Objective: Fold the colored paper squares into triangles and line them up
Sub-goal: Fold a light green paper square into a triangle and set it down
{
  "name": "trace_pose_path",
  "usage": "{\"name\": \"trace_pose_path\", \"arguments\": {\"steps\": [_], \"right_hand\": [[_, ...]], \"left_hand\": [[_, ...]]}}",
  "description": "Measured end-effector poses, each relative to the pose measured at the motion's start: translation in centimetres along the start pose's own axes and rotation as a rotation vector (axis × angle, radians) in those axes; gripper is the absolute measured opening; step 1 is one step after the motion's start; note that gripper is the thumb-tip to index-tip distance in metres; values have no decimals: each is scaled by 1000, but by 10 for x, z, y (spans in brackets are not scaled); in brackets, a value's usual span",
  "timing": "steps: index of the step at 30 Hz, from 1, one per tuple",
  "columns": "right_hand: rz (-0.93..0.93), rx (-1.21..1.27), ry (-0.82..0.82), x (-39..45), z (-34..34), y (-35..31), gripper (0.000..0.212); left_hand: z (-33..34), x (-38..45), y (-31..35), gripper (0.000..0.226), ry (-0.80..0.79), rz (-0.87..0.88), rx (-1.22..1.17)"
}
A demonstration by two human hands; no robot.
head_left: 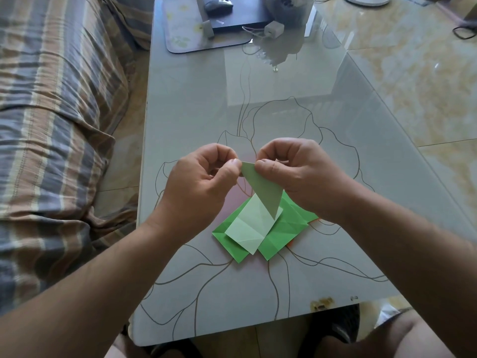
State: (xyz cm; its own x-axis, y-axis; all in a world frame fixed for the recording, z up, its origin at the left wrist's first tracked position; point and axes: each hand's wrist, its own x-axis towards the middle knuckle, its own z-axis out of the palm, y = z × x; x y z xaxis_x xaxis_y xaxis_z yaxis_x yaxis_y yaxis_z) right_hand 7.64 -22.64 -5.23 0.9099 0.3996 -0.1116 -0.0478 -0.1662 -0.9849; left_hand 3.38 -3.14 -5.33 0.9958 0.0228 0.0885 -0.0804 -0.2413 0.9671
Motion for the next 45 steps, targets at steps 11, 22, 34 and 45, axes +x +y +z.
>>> {"name": "trace_pose_path", "arguments": {"steps": [11, 22, 34, 45], "right_hand": [[-16, -30, -8, -2, -4, -1, 16], [-21, -36, 31, 1, -7, 0, 14], [18, -74, 58, -1, -8, -1, 16], [41, -59, 38, -2, -11, -2, 9]], "left_hand": [[0, 3, -2, 13, 12, -16, -45], [-4, 6, -5, 12, 51, -58, -83], [-7, 8, -6, 12, 100, -91, -105], [-10, 9, -5, 12, 107, -77, -97]]}}
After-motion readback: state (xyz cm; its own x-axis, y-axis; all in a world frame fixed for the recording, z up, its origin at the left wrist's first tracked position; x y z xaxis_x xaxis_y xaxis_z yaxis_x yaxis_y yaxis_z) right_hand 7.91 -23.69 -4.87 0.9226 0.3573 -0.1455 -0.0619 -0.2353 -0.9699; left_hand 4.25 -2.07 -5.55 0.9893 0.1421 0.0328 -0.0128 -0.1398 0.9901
